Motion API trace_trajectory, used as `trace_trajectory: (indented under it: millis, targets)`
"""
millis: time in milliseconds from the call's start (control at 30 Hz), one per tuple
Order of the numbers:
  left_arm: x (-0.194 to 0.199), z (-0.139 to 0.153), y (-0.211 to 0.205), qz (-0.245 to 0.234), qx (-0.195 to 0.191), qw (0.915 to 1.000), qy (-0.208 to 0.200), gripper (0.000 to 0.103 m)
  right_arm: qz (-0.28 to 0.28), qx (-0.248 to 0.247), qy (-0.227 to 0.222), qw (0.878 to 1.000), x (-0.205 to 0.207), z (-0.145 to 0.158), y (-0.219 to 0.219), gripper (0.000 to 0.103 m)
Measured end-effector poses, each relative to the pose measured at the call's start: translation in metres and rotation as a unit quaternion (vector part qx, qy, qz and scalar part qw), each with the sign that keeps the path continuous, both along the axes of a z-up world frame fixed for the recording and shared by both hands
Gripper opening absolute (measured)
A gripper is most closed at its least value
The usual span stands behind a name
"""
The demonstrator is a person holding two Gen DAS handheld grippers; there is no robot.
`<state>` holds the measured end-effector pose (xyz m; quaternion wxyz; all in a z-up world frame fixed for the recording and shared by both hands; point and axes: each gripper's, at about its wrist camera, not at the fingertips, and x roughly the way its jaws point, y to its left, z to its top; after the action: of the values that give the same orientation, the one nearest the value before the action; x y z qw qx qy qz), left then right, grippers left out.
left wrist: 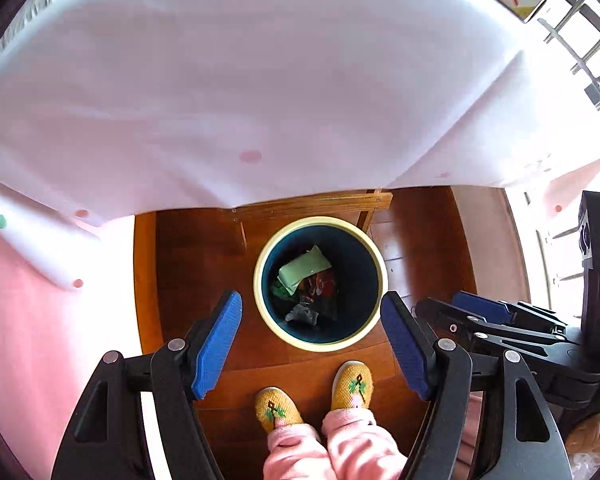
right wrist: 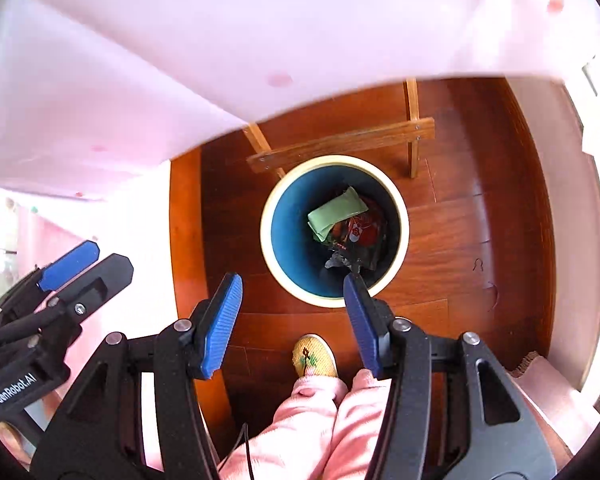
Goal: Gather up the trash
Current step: 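Move both open tools back over the table toward the purple bag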
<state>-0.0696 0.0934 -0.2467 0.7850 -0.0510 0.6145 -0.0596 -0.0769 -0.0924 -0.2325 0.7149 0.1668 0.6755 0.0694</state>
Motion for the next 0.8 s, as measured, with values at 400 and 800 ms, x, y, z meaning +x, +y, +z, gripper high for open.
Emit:
trace_trajectory:
  millis: [400, 800]
  targets:
    - [-0.007, 0.187, -0.011, 0.002, 0.000, 0.9970, -0.078, 0.073, 0.052, 0.028, -0.076, 0.995, 0.015, 0.185, 0.001, 0.050]
    - [0.029, 0.359, -0.030, 0.002, 0.039, 0.9808, -0.191, 0.076, 0.096, 0.029, -0.211, 0.972, 0.062, 0.351, -0.017, 0.050]
